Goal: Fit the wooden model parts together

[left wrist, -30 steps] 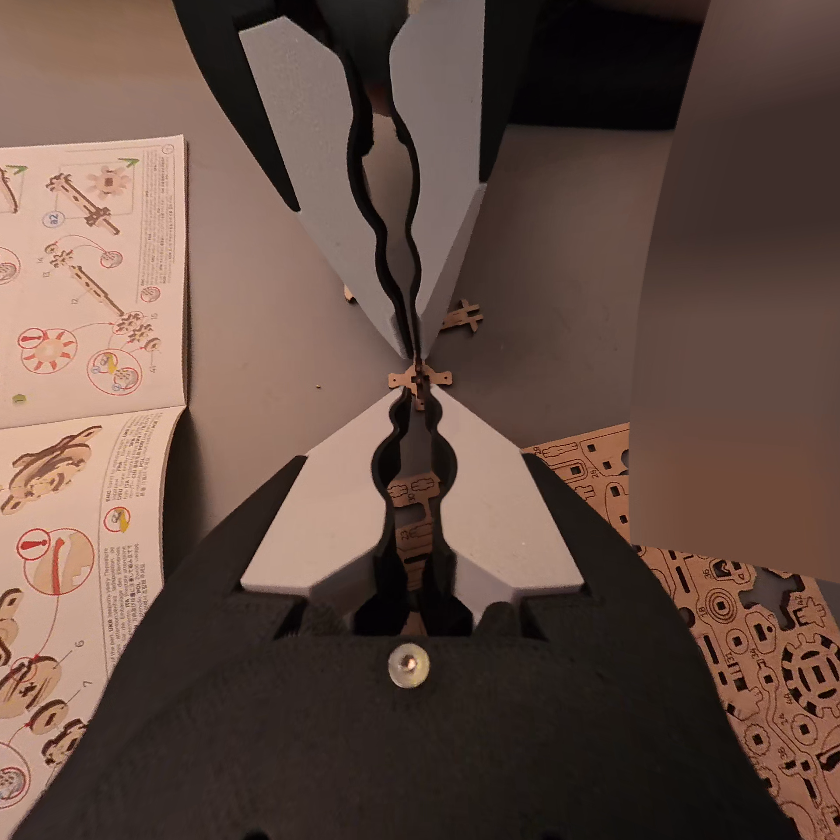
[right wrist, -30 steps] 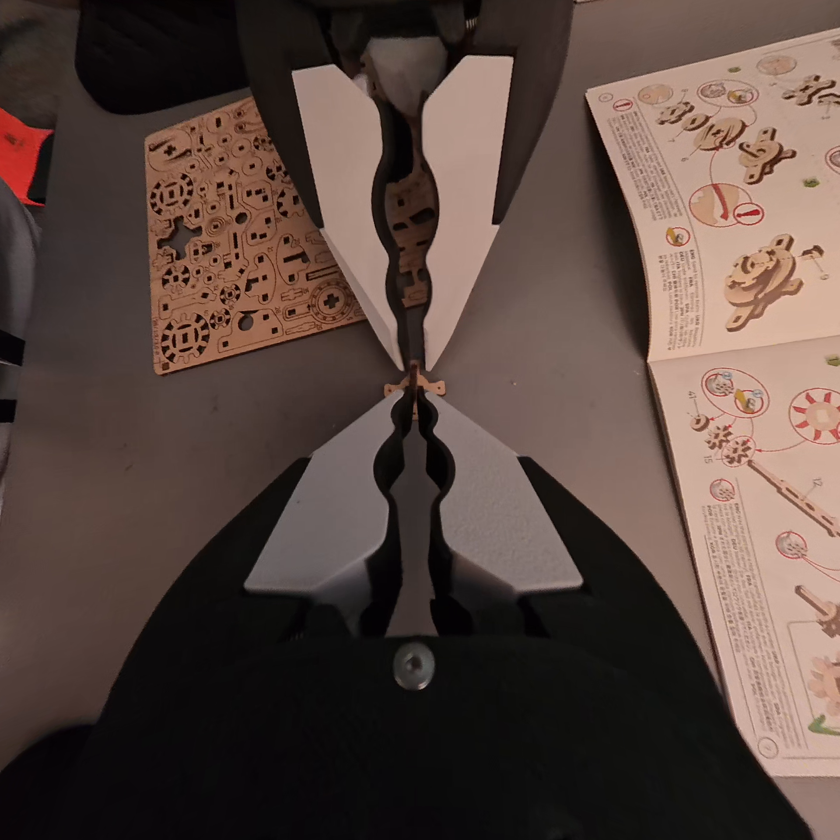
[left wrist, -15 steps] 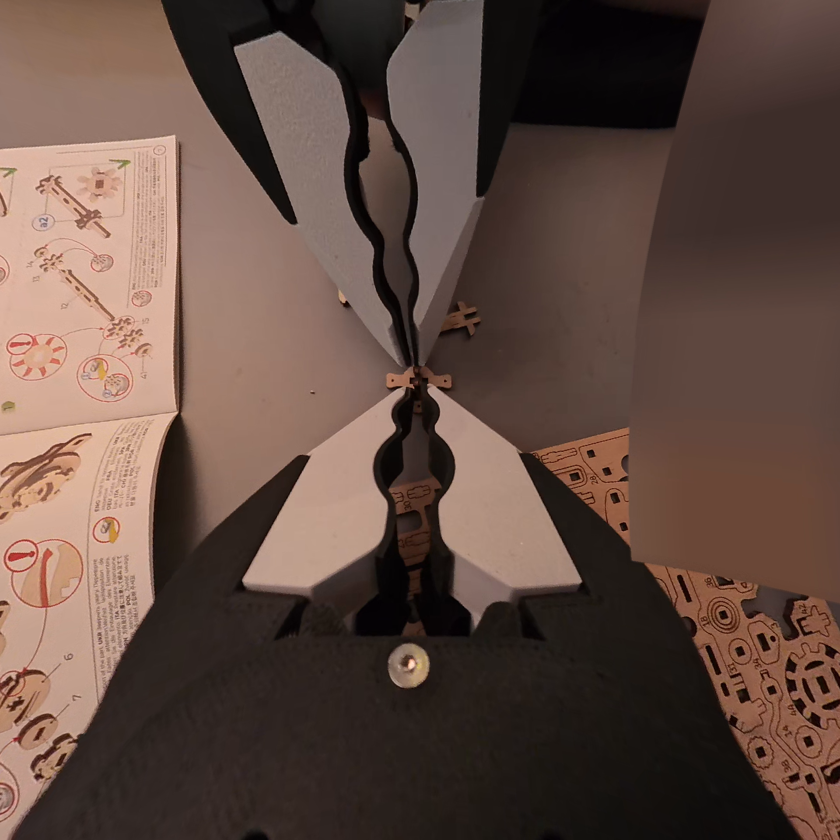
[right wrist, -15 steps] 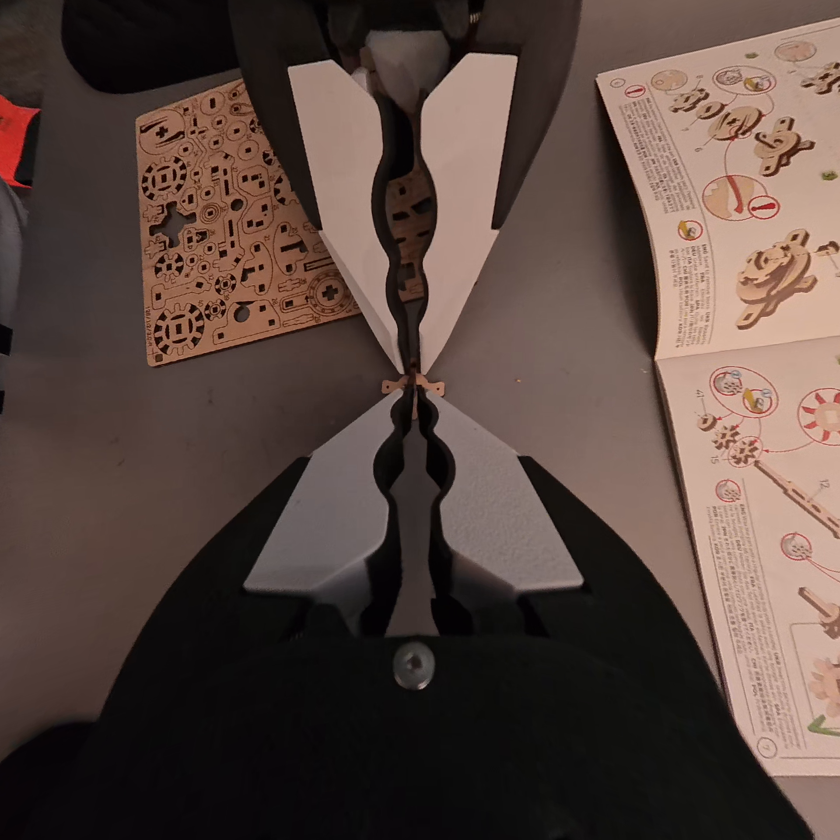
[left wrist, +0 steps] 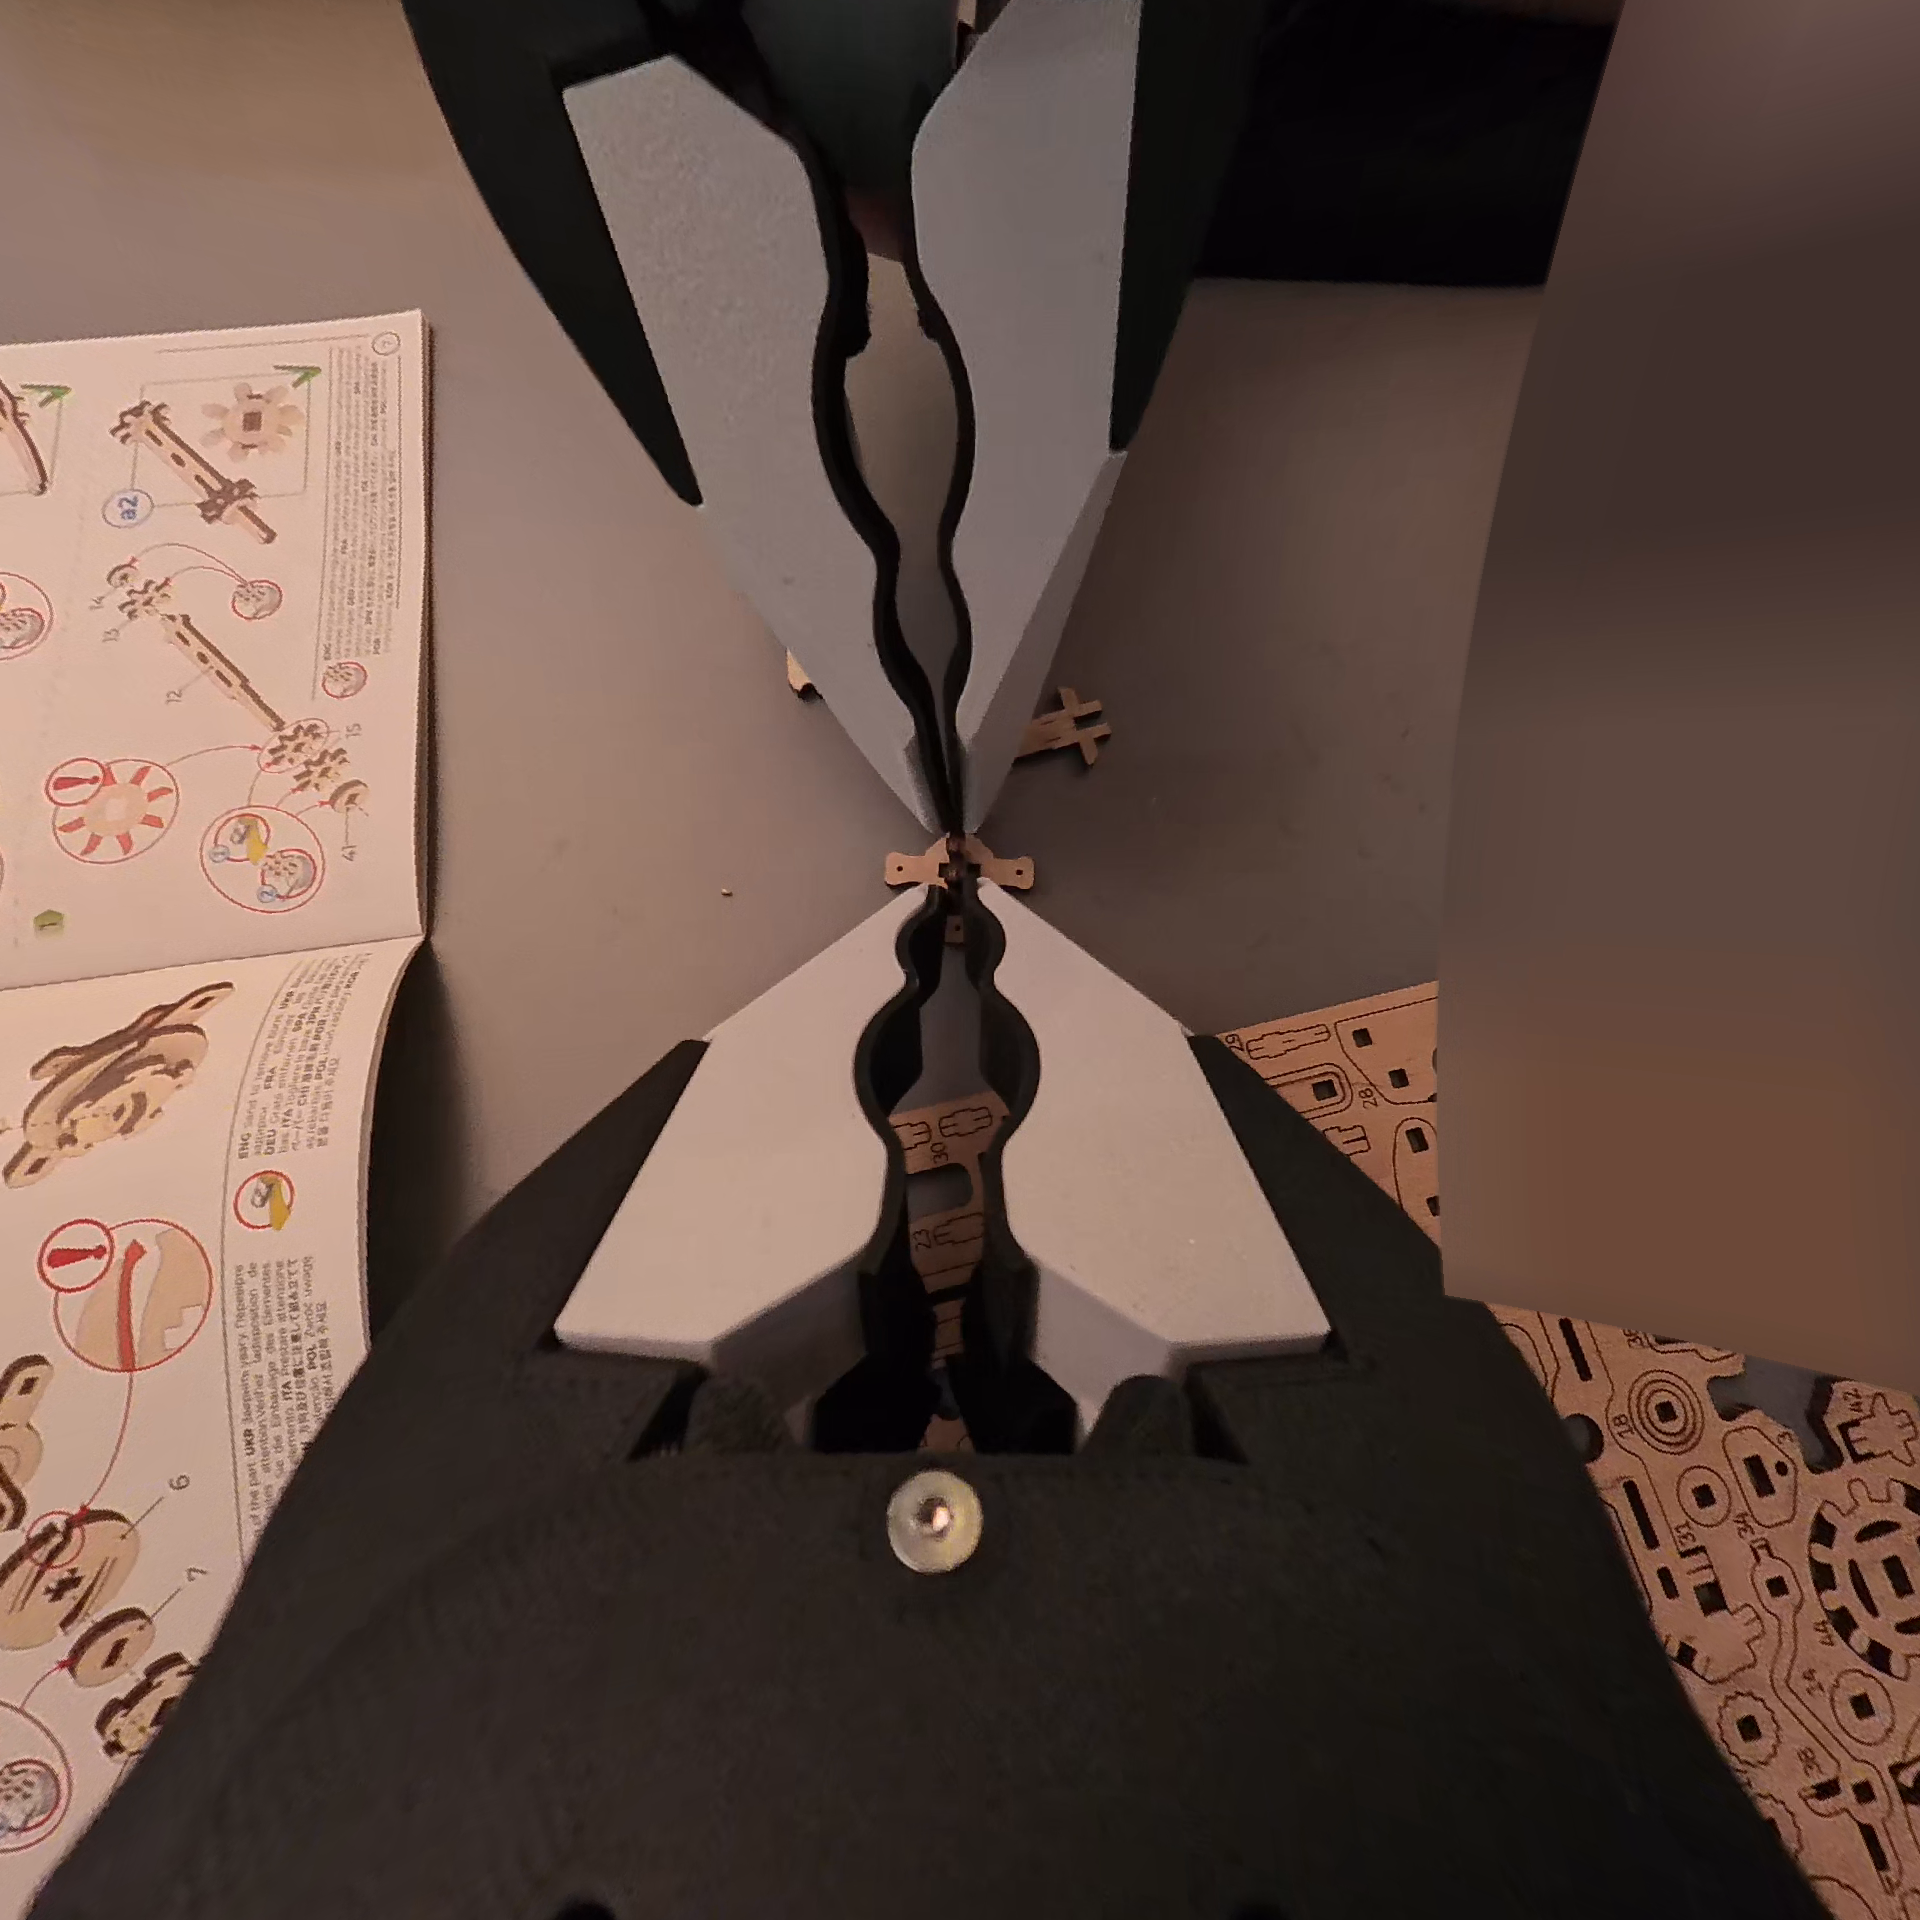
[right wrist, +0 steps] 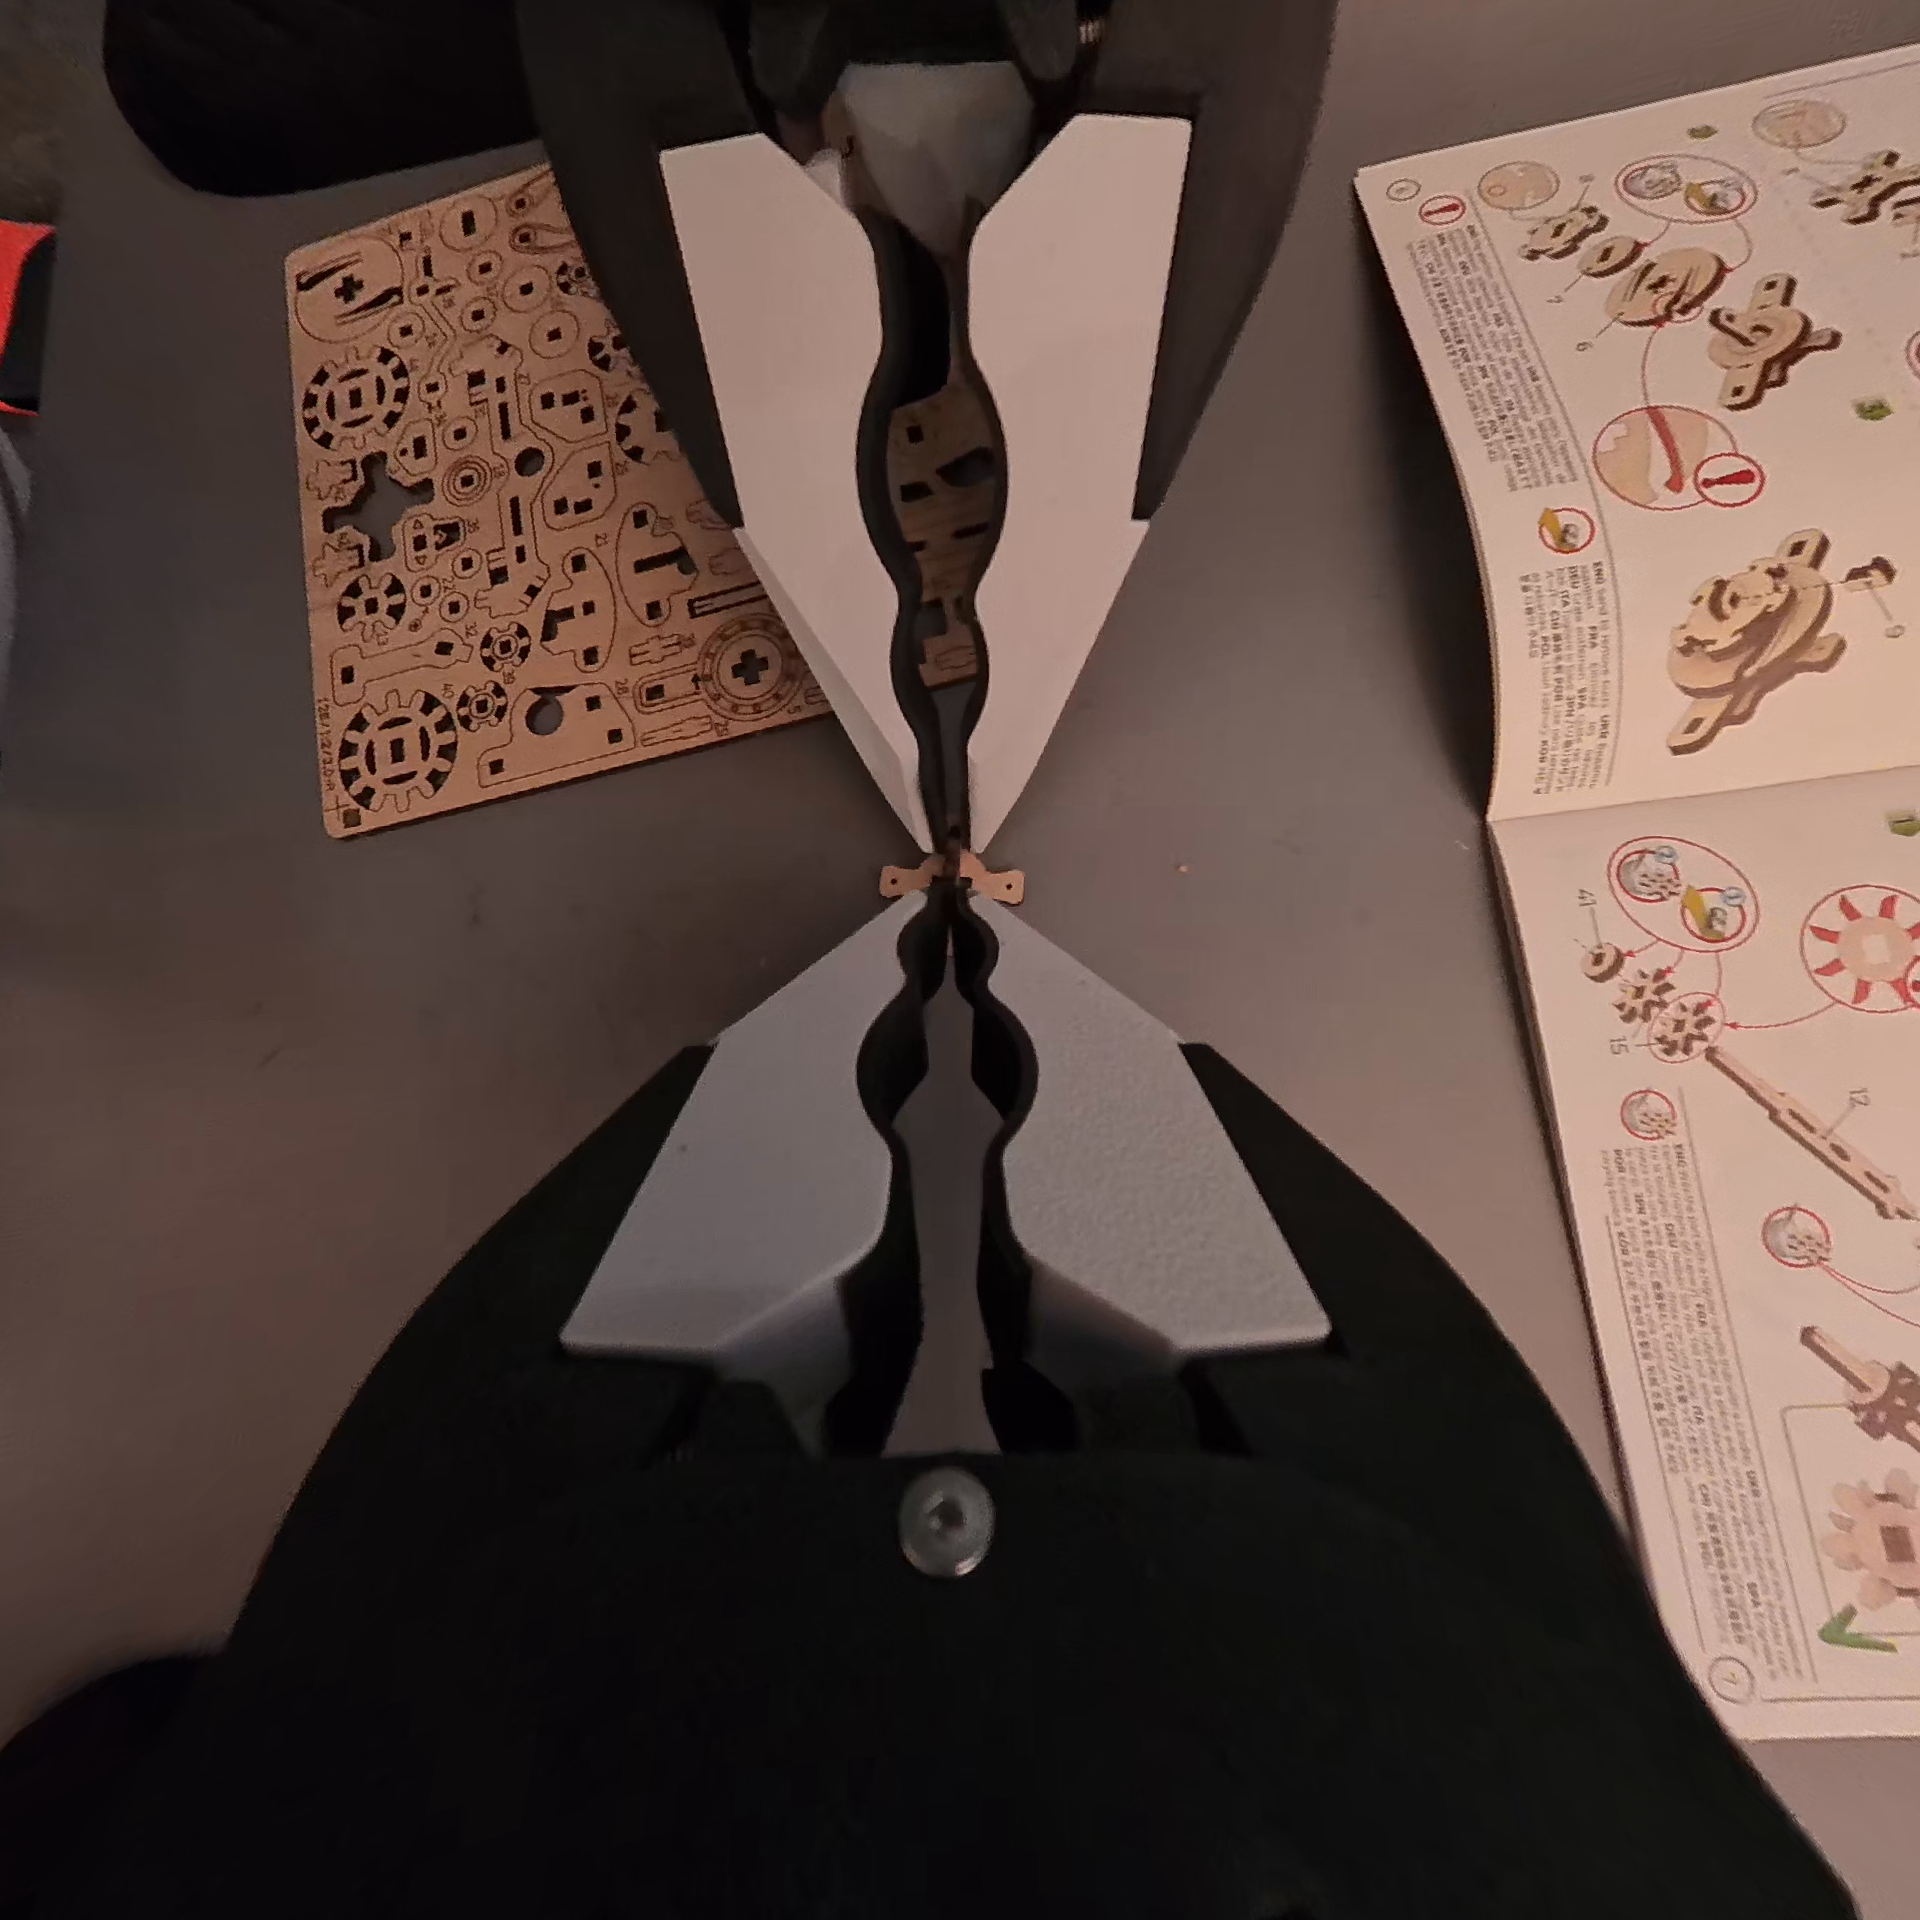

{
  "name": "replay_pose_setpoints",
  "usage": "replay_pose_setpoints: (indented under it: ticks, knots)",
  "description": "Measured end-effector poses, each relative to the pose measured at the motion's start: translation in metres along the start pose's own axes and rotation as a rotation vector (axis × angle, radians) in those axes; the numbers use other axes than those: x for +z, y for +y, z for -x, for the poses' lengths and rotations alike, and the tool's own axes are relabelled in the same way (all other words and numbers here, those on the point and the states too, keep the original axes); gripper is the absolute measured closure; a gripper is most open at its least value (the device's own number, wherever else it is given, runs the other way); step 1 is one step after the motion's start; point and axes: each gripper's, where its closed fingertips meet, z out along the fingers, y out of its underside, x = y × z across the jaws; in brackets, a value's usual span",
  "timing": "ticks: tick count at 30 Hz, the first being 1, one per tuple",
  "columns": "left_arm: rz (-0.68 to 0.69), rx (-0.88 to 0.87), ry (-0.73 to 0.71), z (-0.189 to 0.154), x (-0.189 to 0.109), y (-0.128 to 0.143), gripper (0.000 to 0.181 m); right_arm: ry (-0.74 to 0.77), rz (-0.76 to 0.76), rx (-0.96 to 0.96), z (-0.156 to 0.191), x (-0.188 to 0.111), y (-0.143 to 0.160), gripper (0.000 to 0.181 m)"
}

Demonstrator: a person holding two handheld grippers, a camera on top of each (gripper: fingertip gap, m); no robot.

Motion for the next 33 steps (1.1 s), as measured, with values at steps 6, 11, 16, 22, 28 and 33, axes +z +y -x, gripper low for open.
replay_pose_setpoints:
  ticks: [6, 11, 16, 22, 28, 33]
  knots:
    - [-0.002, -0.001, 0.0, 0.0001, 0.0001, -0.0003, 0.181, 0.008, 0.008, -0.009, 0.0, 0.0001, 0.0003, 0.18]
    - [0.0, 0.001, -0.005, 0.0007, -0.0002, 0.0, 0.18, 0.029, 0.038, -0.03, -0.0012, 0.0039, 0.0043, 0.18]
    - [-0.003, 0.001, -0.006, 0.0008, -0.0007, -0.0005, 0.181, 0.032, 0.036, -0.021, 0.0002, 0.0025, 0.0014, 0.176]
    - [0.002, 0.008, -0.006, -0.0001, 0.0003, -0.0002, 0.18, 0.043, 0.04, -0.028, -0.0007, 0.003, 0.0015, 0.18]
    - [0.005, 0.012, -0.003, -0.0018, 0.0021, -0.0018, 0.181, 0.044, 0.056, -0.064, 0.0009, 0.0015, 0.0048, 0.179]
    - [0.009, -0.007, 0.008, -0.0018, 0.0021, -0.0019, 0.181, 0.016, 0.025, -0.053, 0.0015, 0.0017, 0.0054, 0.179]
